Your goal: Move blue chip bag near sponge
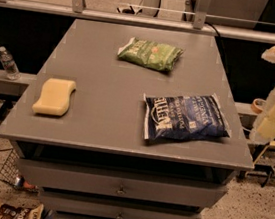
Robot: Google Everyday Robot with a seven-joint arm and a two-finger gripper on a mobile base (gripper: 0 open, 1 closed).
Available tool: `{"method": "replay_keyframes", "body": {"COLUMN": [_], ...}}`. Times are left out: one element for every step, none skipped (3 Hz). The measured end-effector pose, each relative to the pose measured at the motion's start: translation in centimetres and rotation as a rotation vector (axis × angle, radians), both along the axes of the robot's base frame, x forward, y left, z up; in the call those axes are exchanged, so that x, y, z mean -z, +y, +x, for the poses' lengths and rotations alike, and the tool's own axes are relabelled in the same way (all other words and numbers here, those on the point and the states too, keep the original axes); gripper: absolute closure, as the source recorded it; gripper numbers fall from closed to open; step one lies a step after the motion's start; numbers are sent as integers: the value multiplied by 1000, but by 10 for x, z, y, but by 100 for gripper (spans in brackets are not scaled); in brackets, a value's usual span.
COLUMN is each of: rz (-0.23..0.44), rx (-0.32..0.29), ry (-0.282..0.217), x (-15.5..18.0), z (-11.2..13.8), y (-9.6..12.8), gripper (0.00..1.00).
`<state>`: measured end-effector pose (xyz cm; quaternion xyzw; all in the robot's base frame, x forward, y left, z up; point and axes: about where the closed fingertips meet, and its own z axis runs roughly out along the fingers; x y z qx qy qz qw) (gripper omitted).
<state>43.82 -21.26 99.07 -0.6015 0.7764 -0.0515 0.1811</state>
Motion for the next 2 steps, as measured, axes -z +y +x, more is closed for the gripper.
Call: {"method": "replay_keyframes", "body": {"rz": [0, 23], "rx": [0, -119], "ry": [0, 0], "x": [0, 22], "z": [0, 18], "y": [0, 29], "gripper": [0, 0]}}
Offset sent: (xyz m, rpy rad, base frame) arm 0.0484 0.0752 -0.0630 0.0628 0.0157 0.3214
